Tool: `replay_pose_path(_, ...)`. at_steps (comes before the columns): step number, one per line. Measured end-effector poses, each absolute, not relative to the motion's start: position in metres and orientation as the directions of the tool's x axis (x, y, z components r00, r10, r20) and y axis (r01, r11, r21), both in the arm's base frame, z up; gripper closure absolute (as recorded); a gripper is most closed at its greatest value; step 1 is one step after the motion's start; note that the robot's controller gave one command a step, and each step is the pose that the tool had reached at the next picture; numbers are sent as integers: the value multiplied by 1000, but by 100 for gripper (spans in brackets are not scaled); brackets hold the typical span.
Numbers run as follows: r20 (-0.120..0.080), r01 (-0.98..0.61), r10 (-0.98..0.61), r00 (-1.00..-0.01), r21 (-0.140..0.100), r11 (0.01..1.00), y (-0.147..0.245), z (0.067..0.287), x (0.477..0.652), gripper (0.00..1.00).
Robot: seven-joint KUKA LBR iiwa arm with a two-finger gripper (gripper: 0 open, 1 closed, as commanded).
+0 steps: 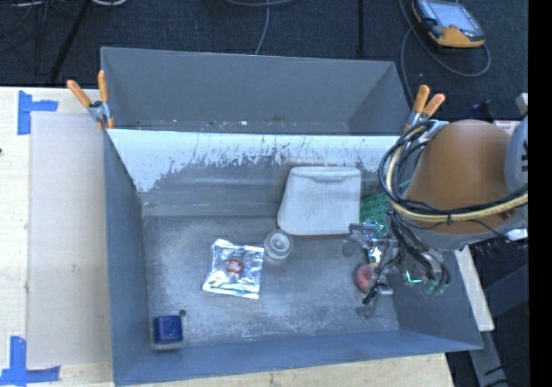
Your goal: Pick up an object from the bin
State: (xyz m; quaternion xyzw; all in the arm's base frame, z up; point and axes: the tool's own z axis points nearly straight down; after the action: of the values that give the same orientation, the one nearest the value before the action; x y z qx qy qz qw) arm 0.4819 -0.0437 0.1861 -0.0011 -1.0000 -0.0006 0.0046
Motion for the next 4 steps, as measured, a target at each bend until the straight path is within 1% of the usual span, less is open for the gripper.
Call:
replay_pose_path(1,5,-258,-258,-966,1,966,-125,93,510,0)
replay_pose_path(2,2,-434,-434,-901,2,901,-126,69,519,0)
replay_pose_path(3,1,-434,-434,-901,2,901,-126,69,520,100)
replay_pose_path(4,-8,-426,-426,-905,-6,905,-133,182,533,100)
